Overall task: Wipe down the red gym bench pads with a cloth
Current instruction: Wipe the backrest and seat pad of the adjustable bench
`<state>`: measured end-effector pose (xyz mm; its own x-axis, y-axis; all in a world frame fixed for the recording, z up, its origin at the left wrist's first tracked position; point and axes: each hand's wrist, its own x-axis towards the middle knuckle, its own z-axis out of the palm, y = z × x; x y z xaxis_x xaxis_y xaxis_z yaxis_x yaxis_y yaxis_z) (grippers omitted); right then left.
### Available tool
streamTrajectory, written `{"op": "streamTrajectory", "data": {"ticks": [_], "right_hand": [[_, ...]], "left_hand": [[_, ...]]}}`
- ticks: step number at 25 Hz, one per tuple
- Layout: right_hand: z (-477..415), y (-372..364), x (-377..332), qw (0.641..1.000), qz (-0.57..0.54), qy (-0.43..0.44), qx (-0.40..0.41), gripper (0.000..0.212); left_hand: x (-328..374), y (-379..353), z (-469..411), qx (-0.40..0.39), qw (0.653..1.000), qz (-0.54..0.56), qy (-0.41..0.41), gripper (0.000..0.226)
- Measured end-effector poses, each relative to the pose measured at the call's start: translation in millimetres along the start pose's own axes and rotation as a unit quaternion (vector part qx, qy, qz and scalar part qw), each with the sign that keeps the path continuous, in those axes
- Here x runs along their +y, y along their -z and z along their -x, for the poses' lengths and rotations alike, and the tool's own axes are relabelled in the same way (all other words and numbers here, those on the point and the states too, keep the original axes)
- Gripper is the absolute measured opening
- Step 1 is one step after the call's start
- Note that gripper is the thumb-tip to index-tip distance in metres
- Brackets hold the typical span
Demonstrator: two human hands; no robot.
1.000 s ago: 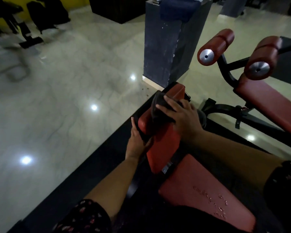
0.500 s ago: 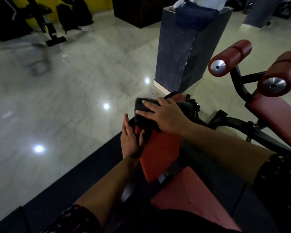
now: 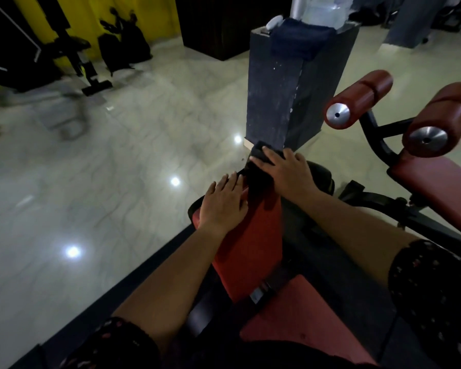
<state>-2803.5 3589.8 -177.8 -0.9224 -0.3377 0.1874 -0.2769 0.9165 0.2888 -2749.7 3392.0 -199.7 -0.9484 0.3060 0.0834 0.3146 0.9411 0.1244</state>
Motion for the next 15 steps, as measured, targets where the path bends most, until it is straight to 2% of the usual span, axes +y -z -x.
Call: {"op": "streamTrajectory", "data": {"ticks": [1,4,8,12,15], "right_hand": [[3.6,-4.2,5.7,1.0,-0.008,0.002,0.0,0.069],[0.1,-3.9,21.4,0.993,-0.063,-0.099,-0.022,0.073],[3.7,-3.8,21.6,0.995,-0.076,-0.034,-0.059,0.076],[11.0,-8.4,40.5,0.975,-0.153,-0.115,-0.113,0.078],[17.5,-2.7,44.5,0.969,-0.158,-0.128,-0.139,0.075]], "left_hand": [[0.1,0.6,-5.6,-0.01,1.0,-0.016,-0.011,0.068],[1.9,1.1,-23.0,-0.03,0.997,-0.039,-0.052,0.069],[2.9,-1.9,-30.4,-0.017,0.999,0.009,-0.049,0.059],[5.6,7.9,-38.5,0.036,0.995,0.091,-0.023,0.054],[10.4,12.1,-46.3,0.004,0.993,-0.05,-0.105,0.069]]}}
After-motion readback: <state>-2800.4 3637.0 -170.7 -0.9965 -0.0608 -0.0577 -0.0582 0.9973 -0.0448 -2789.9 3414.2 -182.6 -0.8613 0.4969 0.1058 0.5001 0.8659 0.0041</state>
